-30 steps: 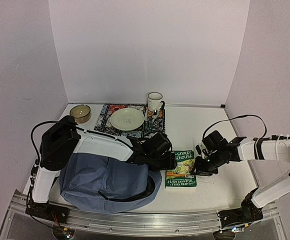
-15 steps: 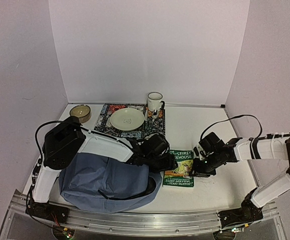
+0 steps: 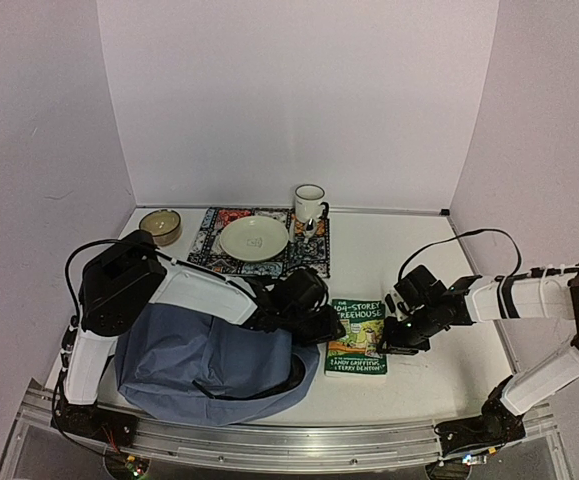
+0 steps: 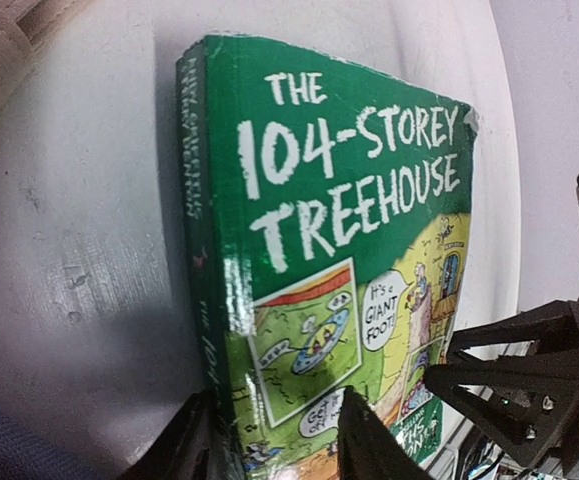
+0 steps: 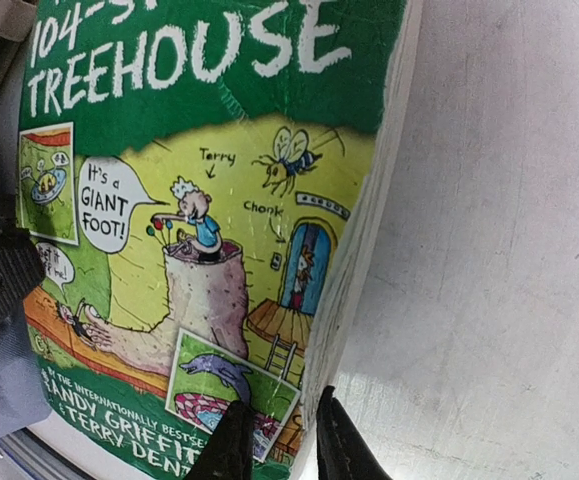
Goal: Pack the student bag
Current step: Pick up the book at the center of the board.
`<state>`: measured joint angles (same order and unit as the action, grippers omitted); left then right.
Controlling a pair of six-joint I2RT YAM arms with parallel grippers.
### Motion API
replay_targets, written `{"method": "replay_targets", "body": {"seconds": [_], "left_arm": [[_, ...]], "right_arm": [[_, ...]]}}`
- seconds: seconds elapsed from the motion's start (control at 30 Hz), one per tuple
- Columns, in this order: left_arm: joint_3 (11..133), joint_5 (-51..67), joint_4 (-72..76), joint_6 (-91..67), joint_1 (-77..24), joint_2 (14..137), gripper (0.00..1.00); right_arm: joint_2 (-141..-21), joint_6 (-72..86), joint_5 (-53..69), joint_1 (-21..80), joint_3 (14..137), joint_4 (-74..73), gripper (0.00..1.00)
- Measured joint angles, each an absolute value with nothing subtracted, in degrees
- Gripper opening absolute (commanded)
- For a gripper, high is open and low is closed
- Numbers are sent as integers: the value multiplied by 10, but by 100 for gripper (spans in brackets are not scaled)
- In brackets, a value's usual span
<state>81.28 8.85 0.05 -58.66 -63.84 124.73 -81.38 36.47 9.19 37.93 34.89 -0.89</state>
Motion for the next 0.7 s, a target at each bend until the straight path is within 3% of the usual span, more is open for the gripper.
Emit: {"method": "replay_targets", "body": {"seconds": [0.7], "left_arm": [[761, 123, 122, -615, -643, 1167, 37]], "right_arm": [[-797, 372, 109, 379, 348, -15, 24]]}}
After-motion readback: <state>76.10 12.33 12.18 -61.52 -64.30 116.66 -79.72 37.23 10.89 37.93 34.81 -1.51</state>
